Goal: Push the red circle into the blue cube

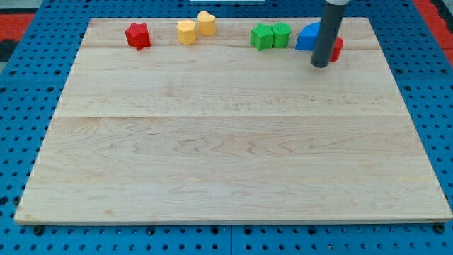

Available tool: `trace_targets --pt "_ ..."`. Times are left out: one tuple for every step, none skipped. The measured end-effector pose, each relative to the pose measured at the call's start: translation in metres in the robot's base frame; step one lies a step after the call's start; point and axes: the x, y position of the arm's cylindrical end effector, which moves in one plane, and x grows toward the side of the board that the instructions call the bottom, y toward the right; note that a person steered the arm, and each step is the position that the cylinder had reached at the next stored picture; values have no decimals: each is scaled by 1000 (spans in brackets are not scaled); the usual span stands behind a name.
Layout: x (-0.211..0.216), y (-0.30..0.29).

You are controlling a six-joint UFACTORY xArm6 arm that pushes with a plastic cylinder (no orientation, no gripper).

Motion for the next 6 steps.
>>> trace_targets --pt "-11 13" --pt "-24 13" --pt "-2 -45" --pt "-9 -76" --pt "-37 -72" --pt "-70 -71"
